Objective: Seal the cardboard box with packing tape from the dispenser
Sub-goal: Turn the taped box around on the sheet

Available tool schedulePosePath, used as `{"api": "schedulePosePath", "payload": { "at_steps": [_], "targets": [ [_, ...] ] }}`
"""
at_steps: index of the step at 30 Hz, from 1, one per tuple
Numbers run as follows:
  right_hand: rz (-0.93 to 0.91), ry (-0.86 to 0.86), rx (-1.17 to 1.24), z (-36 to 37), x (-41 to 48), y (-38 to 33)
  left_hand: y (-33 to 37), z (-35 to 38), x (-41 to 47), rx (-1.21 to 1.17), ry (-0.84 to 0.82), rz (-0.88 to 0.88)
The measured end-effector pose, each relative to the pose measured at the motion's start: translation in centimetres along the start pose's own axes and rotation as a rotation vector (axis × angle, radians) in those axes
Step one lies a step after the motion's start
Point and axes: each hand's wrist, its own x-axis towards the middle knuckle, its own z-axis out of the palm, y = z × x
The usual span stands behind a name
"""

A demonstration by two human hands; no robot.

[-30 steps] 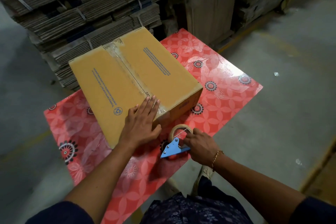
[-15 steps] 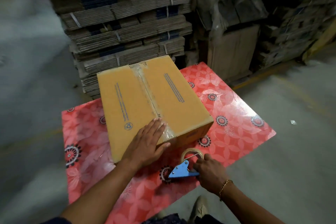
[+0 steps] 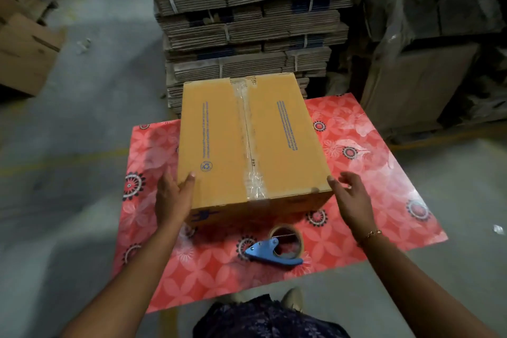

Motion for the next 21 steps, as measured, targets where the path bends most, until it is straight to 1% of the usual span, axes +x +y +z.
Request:
{"api": "schedulePosePath", "payload": {
  "at_steps": [1, 2, 3, 5, 7, 8, 10, 12, 16, 21],
  "targets": [
    [0.076, -0.108, 0.021, 0.0, 1.3, -0.4, -0.3, 0.2, 0.2, -0.076, -0.054, -0.102],
    [0.129, -0.218, 0.019, 0.1, 2.4, -0.6, -0.8, 0.7, 0.5, -0.146, -0.09, -0.161],
    [0.157, -0.312, 0.02, 0.4, 3.2, -0.8, -2.0, 1.3, 1.1, -0.209, -0.109, -0.186],
    [0.133, -0.395, -0.017, 0.9, 4.3, -0.6, -6.1, 3.3, 3.6, -0.309, -0.122, -0.204],
    [0.068, -0.412, -0.053, 1.5, 5.0, 0.1, -8.0, 3.6, 5.0, -0.41, -0.128, -0.238],
    [0.045, -0.421, -0.046, 1.8, 4.9, 0.0, -6.8, 2.4, 4.3, -0.432, -0.126, -0.26],
    [0.015, -0.445, -0.012, 2.7, 4.4, -0.8, -3.6, -0.5, 2.2, -0.508, -0.1, -0.247],
    [-0.033, -0.464, 0.004, 4.3, 3.6, -2.0, -2.9, -2.6, 1.9, -0.588, -0.086, -0.239],
    [-0.108, -0.487, -0.002, 8.4, 2.7, -4.3, -4.0, -6.5, 2.9, -0.596, -0.019, -0.235],
    [-0.059, -0.526, 0.016, 11.7, 2.2, -4.2, -6.9, -8.4, 4.2, -0.538, -0.018, -0.262]
  ]
}}
